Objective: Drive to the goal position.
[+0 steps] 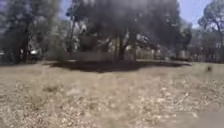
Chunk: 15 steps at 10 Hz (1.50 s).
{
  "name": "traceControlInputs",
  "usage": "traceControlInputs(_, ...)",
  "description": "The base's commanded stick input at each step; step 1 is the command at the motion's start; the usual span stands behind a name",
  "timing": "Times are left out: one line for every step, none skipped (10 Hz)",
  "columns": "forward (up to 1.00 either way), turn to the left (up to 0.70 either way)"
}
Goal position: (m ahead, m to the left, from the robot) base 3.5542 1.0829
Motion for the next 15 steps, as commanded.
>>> traceControlInputs(0.7, 0.0)
traceControlInputs(0.7, 0.0)
traceControlInputs(0.7, 0.0)
traceControlInputs(0.7, 0.0)
traceControlInputs(0.7, 0.0)
traceControlInputs(0.7, 0.0)
traceControlInputs(0.7, 0.0)
traceControlInputs(0.7, 0.0)
traceControlInputs(0.7, 0.0)
traceControlInputs(0.7, 0.0)
traceControlInputs(0.7, 0.0)
traceControlInputs(0.7, 0.0)
traceControlInputs(0.7, 0.0)
traceControlInputs(0.7, 0.0)
traceControlInputs(0.7, 0.0)
